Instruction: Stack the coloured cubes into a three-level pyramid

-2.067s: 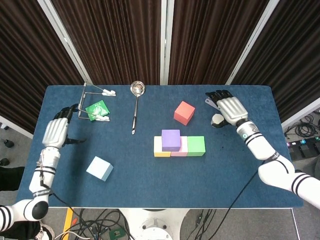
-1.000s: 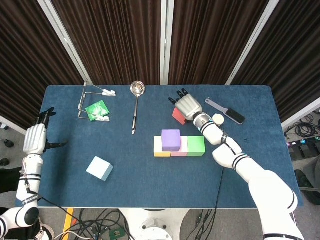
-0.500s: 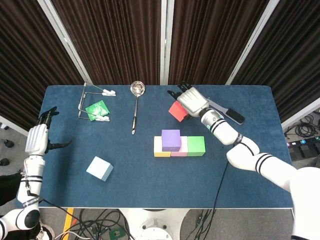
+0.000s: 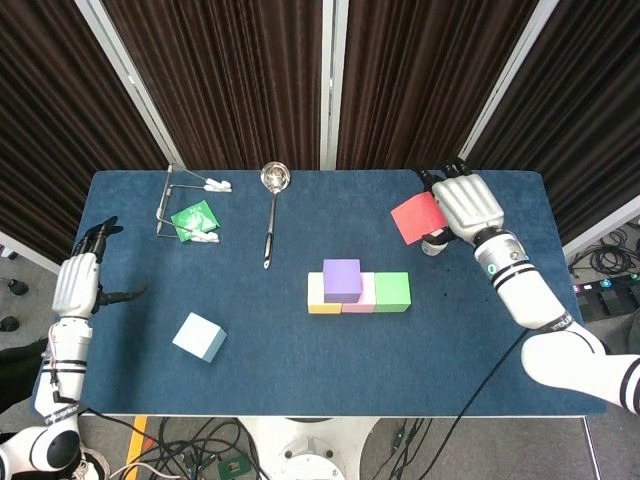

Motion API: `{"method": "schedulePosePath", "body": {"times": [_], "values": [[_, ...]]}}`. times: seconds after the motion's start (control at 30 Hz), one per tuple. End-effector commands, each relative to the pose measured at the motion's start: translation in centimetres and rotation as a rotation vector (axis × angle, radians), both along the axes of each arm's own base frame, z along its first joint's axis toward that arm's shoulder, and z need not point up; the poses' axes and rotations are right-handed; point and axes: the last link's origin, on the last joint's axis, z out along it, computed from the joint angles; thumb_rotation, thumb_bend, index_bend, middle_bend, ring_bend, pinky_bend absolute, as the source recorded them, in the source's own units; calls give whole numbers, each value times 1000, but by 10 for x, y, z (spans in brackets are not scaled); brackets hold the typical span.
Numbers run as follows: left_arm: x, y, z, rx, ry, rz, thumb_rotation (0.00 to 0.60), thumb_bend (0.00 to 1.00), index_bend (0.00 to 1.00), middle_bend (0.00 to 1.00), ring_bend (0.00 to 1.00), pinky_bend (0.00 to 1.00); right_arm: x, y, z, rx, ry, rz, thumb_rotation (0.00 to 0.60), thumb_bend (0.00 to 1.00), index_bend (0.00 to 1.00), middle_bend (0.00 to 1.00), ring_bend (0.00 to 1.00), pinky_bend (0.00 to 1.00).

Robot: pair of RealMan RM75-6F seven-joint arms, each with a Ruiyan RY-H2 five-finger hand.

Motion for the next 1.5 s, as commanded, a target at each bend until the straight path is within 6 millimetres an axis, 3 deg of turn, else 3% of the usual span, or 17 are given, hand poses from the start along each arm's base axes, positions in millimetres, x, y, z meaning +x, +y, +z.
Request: {"method": "schedulePosePath", "body": {"times": [0.03,0.23,0.53,0.73,1.13,1.5], "values": [[1,1,-4,-12,-3,1,600,16,57,154,43,139,-52,17,2,13,-333,-185,600,135,0,606,82,0],[2,4,-14,-39,4,4,600,17,57,154,43,139,-94,43,-21,96,-746,-272,600,136,0,608,82,0],[6,4,-24,-54,1,5,600,16,57,154,43,139,-138,65,-51,188,-984,-264,600,135,0,611,82,0],[10,5,-25,-45,17,-8,600,17,57,154,43,139,-157,69,-76,259,-1002,-282,600,136,0,615,82,0],[11,6,-21,-22,18,-29,600,16,57,154,43,139,-166,82,-99,230,-1189,-238,600,132,0,615,82,0],[8,5,-24,-38,14,-19,600,16,57,154,43,139,-166,84,-107,202,-1182,-247,600,132,0,615,82,0]]}}
